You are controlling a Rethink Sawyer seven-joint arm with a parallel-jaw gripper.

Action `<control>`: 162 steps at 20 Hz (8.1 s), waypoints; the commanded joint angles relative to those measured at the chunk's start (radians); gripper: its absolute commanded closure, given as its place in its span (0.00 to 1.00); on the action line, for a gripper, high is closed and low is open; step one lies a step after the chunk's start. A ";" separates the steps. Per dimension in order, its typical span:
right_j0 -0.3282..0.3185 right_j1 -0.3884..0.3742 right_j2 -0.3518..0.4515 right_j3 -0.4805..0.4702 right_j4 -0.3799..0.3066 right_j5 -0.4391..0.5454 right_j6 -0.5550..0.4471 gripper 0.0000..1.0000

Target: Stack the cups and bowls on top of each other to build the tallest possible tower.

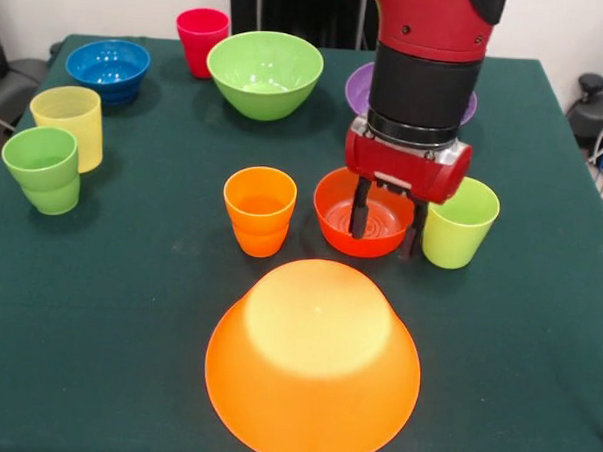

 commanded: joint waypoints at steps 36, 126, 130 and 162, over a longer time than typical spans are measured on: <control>0.076 0.180 -0.067 0.085 0.313 -0.046 0.193 0.00; 0.137 0.199 -0.070 0.232 0.609 -0.222 0.216 0.00; 0.142 0.200 -0.082 0.224 0.607 -0.200 0.194 0.00; 0.232 0.197 -0.303 0.036 0.486 0.224 0.103 1.00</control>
